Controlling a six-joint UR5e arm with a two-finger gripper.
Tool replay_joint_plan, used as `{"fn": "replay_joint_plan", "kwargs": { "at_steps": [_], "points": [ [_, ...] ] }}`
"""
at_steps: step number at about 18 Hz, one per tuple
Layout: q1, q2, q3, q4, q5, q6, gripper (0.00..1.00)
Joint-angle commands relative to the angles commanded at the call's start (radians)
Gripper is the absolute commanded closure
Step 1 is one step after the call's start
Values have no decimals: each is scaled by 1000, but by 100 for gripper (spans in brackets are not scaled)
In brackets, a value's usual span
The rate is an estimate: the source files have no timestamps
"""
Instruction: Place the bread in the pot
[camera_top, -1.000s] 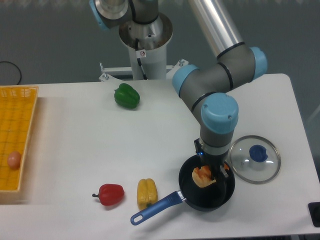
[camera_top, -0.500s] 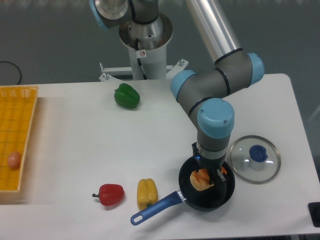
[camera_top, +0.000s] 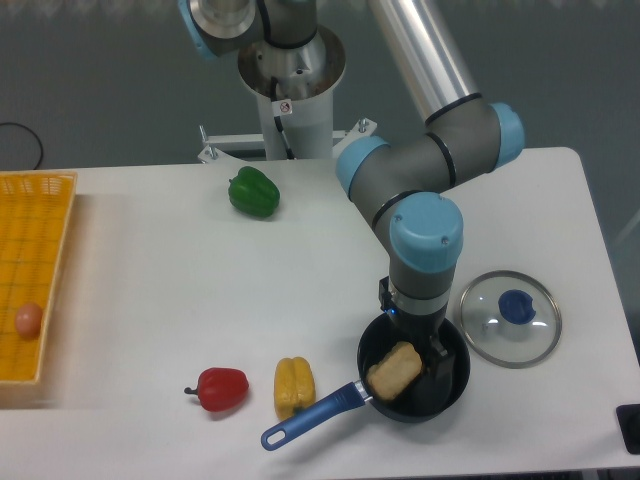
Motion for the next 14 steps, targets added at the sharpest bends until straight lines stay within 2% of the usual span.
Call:
{"fn": "replay_joint_plan", "kwargs": {
  "at_steps": [5,8,14],
  "points": [
    [28,100,-112,-2,15,0,0],
    [58,131,-176,0,14,0,0],
    [103,126,-174,-21,17,23,0]
  ]
}}
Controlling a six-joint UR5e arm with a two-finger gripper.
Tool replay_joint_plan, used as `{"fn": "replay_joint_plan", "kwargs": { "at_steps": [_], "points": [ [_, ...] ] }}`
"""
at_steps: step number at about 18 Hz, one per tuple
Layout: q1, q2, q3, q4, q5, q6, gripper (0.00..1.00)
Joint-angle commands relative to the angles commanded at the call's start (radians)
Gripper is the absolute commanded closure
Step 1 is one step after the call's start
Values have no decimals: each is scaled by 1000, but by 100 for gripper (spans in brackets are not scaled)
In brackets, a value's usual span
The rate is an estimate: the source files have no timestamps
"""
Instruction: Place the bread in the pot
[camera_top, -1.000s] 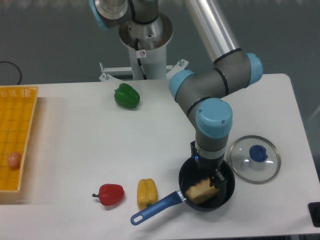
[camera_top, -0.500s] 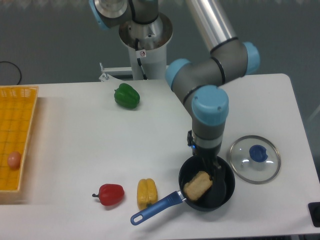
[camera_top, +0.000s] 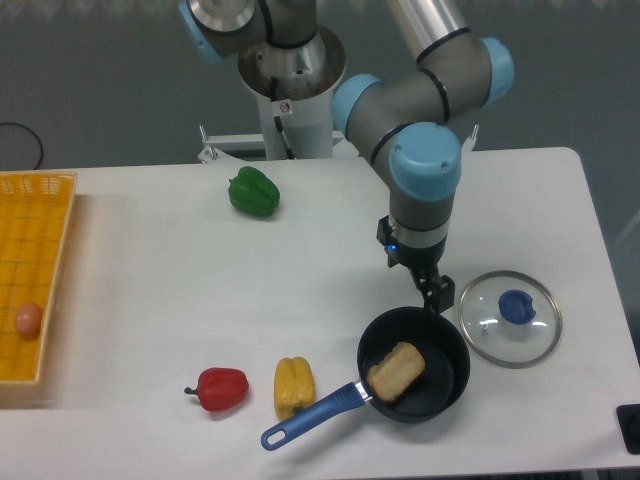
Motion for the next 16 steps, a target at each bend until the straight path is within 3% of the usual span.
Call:
{"fn": "replay_joint_plan", "kwargs": {
  "at_steps": [5,16],
  "points": [
    [22,2,-21,-9,0,279,0],
    [28,-3,-28,-11,3,290,0]
  ]
}}
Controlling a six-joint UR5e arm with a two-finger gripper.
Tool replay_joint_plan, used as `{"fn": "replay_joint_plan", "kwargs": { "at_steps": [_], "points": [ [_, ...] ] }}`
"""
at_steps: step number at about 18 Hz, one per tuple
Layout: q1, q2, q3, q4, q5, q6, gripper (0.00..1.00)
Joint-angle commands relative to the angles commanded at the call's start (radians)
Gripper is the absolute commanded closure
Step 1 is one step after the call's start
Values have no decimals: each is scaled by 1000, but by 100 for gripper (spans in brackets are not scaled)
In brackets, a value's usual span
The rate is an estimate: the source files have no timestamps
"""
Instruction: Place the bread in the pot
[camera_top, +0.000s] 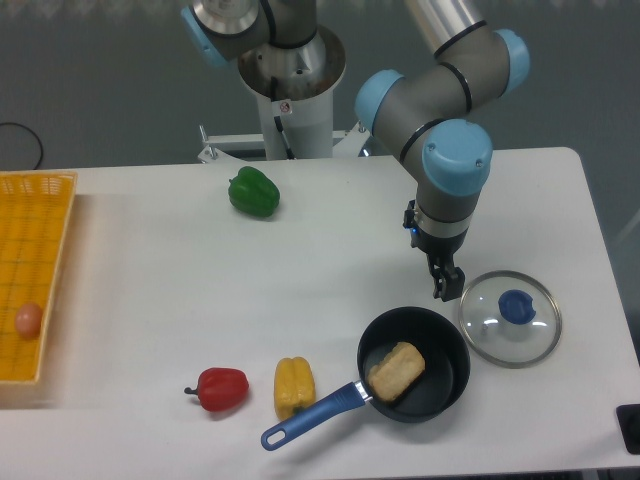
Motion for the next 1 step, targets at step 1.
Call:
{"fn": "replay_joint_plan", "kwargs": {
  "at_steps": [1],
  "points": [
    [0,0,0,0,0,0,0]
  ]
}}
